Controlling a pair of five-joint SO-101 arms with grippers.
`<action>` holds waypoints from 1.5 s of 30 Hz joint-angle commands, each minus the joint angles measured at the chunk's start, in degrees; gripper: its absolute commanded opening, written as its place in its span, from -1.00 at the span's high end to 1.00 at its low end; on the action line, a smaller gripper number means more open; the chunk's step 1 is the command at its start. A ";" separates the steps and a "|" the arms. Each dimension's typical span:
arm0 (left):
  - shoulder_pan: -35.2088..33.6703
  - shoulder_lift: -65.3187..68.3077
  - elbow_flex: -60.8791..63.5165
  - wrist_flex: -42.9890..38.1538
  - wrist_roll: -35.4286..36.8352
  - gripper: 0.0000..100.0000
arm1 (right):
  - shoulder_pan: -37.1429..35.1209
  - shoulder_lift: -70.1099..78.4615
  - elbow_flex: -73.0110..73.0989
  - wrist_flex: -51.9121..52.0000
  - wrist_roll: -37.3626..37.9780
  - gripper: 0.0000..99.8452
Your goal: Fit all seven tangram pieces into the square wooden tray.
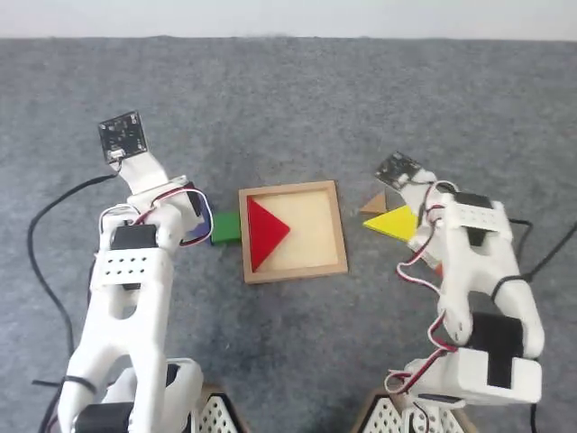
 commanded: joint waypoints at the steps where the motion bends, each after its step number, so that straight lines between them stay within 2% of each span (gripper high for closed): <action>1: 0.09 -2.55 -0.22 -1.05 0.35 0.98 | 1.54 -0.92 -3.16 2.15 5.10 0.96; 8: 0.09 -2.55 -0.22 -1.05 0.35 0.98 | -5.49 -6.46 -6.95 4.00 7.47 0.91; 13: 0.00 -2.55 -0.22 -1.05 0.35 0.98 | -13.05 -6.81 -11.52 12.09 16.88 0.52; 15: -0.18 -2.55 -0.22 -1.05 0.35 0.98 | -13.67 -6.81 -12.13 12.53 19.08 0.38; 17: -0.09 -2.55 -0.22 -0.97 0.35 0.98 | -13.05 -6.73 -12.13 12.79 22.42 0.32; 24: 0.00 -2.55 -0.22 -0.97 0.35 0.98 | -7.25 1.36 -13.98 12.79 33.85 0.32; 31: 0.00 -2.55 -0.31 -0.97 0.35 0.98 | -7.08 11.21 -20.66 12.88 37.63 0.31; 45: 0.00 -2.64 -1.45 1.23 0.35 0.98 | -6.29 17.36 -20.84 12.88 46.59 0.32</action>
